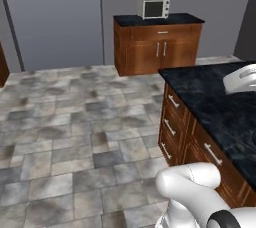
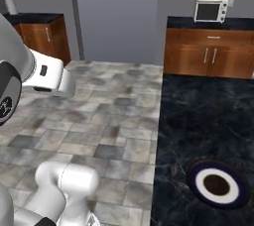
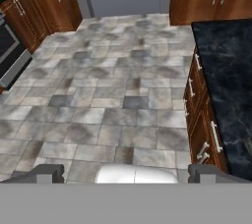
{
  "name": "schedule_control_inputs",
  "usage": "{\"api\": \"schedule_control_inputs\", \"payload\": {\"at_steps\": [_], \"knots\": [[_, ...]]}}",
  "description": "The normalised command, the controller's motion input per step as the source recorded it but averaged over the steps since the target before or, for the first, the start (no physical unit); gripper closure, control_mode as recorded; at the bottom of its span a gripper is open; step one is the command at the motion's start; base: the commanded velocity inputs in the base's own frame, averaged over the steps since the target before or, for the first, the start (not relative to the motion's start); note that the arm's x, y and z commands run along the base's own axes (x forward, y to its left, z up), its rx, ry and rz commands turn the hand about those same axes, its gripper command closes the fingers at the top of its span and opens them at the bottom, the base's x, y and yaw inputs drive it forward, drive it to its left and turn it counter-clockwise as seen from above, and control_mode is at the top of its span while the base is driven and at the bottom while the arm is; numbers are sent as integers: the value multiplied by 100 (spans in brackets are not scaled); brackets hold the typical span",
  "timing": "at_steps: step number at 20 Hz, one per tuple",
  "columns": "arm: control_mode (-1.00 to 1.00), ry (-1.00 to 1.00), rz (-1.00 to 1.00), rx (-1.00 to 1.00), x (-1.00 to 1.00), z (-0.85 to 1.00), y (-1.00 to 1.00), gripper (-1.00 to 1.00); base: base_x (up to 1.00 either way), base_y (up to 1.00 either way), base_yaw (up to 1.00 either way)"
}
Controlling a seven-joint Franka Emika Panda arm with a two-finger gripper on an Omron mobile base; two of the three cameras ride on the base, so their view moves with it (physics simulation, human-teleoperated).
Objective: Move the bowls from the cabinet to the plates on the dining table.
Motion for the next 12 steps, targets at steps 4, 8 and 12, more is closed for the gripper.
{"api": "schedule_control_inputs", "payload": {"at_steps": [4,8,12], "knots": [[100,0,0,0,0,0,0,-100,0,0,25],[100,0,0,0,0,0,0,-100,0,0,25],[100,0,0,0,0,0,0,-100,0,0,25]]}}
